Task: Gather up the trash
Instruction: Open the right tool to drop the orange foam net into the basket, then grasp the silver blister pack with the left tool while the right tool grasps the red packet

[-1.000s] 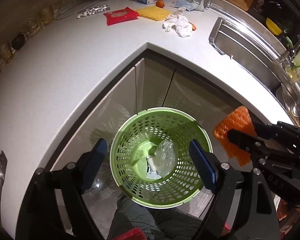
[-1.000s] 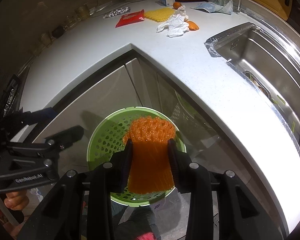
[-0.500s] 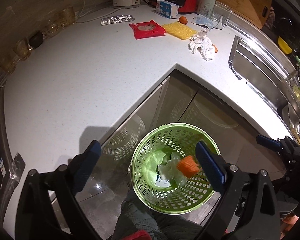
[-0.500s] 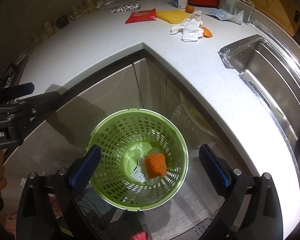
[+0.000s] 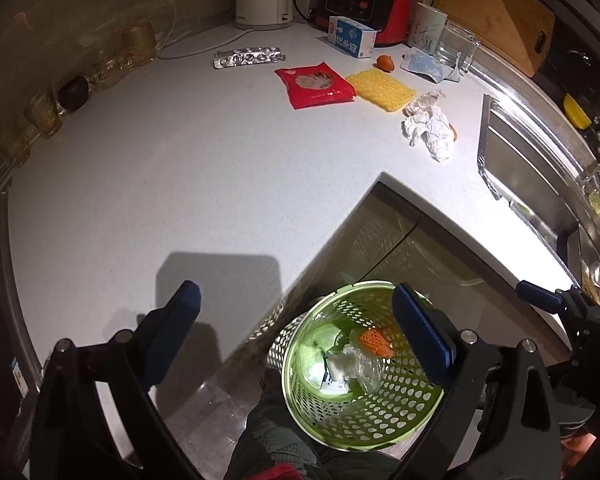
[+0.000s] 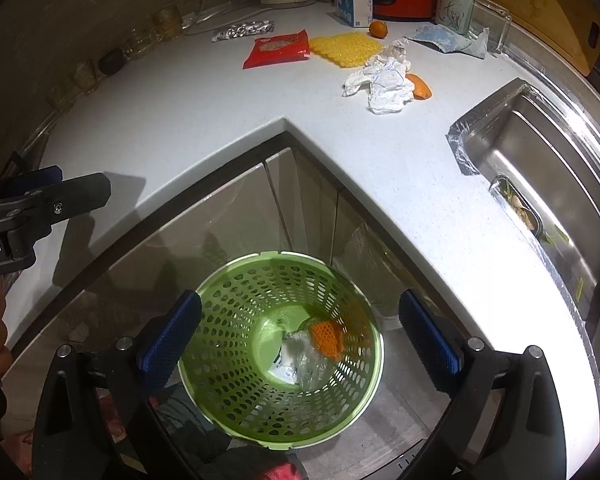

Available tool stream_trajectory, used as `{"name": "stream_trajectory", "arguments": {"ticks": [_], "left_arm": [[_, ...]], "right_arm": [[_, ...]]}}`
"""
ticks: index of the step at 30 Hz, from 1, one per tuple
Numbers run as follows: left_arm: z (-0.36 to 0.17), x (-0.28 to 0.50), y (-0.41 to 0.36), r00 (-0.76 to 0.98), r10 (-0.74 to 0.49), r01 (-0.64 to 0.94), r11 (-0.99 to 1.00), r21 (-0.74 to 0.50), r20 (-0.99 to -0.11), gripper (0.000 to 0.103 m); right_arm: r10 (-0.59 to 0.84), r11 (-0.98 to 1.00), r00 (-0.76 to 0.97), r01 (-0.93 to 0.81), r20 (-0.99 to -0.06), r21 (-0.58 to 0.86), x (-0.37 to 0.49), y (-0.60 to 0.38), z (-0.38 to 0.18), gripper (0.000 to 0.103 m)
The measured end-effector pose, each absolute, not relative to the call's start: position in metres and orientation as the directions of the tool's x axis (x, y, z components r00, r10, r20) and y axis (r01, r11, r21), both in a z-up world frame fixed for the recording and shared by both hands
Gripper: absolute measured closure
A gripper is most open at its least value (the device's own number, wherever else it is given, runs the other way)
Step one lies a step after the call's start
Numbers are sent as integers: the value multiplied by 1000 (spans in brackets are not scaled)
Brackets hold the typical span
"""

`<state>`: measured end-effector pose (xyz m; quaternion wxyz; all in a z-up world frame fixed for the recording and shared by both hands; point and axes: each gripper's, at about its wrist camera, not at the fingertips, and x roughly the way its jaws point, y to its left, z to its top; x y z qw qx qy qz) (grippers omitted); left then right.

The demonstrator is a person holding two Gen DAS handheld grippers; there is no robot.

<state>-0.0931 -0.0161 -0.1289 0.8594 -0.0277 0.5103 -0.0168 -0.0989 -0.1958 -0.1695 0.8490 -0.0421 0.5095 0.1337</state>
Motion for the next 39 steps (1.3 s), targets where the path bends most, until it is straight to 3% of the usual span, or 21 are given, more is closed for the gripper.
{"name": "stream_trajectory", "arguments": {"ticks": [13, 25, 29, 39], "left_arm": [[-117, 14, 40, 556, -28, 66, 998, 11, -831, 11], [-128, 147, 62, 574, -194, 466, 876, 123, -795, 11], [-144, 186, 63, 566, -200, 555, 810, 190, -800, 11], [-182, 250, 55, 463, -275, 750, 628, 207, -842, 11]], "right_arm": [[187, 965, 488, -252, -853, 68, -7, -146, -149, 3], [216, 951, 487, -301, -846, 69, 100, -92, -139, 3], [212, 948, 481, -312, -851, 60, 134, -86, -138, 3], [190, 941, 422, -337, -887, 42, 199, -76, -152, 3]]}}
